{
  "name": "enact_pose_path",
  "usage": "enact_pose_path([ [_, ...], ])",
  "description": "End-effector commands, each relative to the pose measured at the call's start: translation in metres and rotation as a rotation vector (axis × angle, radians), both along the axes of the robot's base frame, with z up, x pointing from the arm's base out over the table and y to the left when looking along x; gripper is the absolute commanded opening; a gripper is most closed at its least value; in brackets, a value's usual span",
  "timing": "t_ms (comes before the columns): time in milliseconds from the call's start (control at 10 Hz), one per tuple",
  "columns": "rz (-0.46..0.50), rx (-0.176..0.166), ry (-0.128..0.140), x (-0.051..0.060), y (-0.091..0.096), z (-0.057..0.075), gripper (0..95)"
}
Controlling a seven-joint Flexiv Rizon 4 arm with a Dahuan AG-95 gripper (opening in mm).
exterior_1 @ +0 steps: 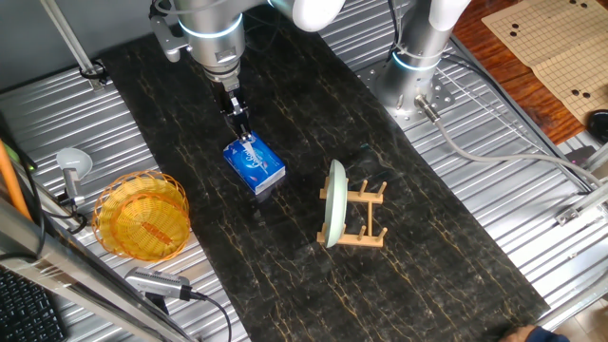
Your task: Take the dish off the dish rack
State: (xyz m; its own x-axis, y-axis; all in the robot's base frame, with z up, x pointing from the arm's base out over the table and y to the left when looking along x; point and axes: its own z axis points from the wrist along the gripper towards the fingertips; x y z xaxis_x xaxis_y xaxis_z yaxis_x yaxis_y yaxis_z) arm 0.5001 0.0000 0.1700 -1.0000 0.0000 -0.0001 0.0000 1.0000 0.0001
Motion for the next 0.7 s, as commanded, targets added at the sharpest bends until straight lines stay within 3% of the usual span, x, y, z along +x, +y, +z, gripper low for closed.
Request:
enact_pose_path([
  [100,0.371,0.012,-0.016,-0.0001,0.0,0.0,0.0],
  [700,0.375,0.005,-0.008,0.0001,0.0,0.0007,0.0],
])
